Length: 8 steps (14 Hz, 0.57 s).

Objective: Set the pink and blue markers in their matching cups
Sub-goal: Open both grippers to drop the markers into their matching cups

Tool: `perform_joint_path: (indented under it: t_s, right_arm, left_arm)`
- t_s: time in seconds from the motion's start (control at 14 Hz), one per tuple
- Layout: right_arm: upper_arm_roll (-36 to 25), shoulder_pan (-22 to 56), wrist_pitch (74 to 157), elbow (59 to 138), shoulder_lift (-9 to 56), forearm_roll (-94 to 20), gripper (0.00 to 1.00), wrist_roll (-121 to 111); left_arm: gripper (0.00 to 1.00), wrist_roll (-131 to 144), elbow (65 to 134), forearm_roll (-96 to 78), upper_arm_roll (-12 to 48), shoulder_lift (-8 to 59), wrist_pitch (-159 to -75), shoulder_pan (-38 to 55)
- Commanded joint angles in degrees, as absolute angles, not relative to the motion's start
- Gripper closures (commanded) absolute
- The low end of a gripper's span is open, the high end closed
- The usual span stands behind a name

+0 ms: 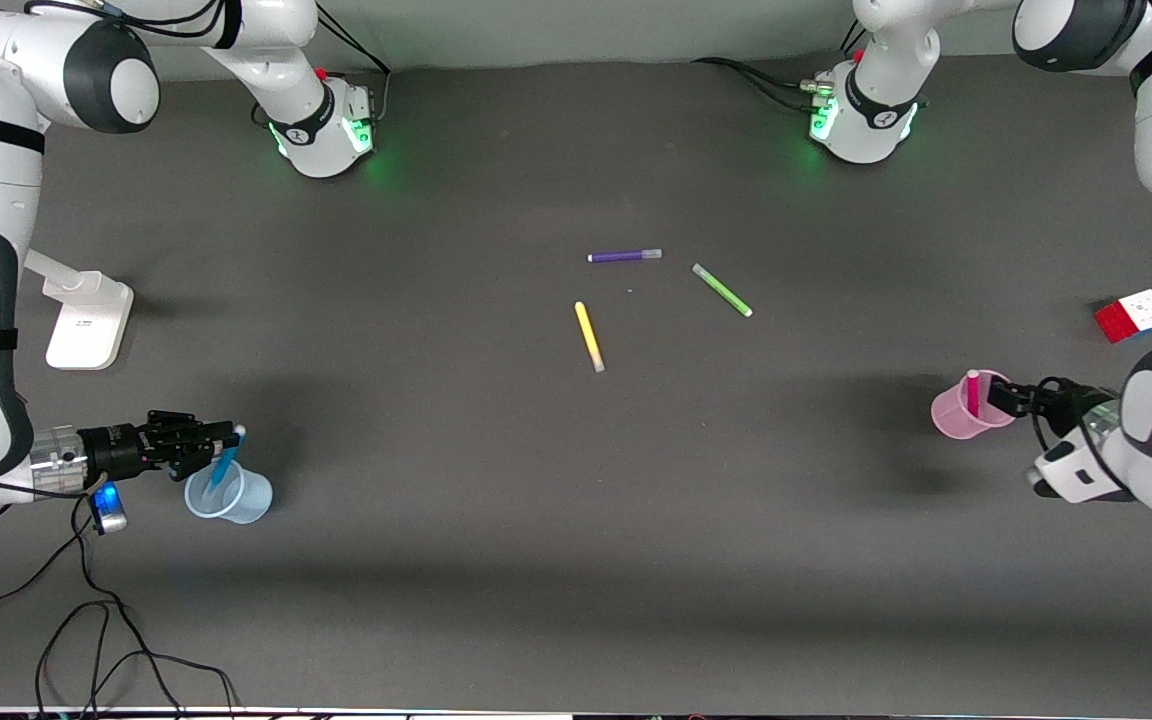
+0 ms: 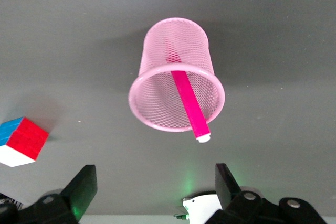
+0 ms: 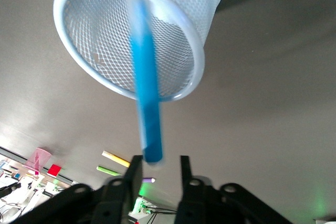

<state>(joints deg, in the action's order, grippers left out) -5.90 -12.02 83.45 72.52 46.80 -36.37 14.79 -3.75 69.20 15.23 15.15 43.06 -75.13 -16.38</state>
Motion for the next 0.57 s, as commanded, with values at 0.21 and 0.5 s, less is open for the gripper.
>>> perform_joint_path:
  t_s: [0.21,0.5]
  right_arm:
    - [-5.4,-12.6,83.4,70.9,47.6,-37.6,0.00,14.0]
    - [-5.7,-11.5,83.4,70.9,46.4,-36.7,0.00,14.7]
  left_arm:
    - [0.00,-2.5,72.4,13.7,16.3,31.6,-74.7,-15.8]
    - [0.00,-2.5,73.4,10.7,17.3,25.2,-75.7,-15.8]
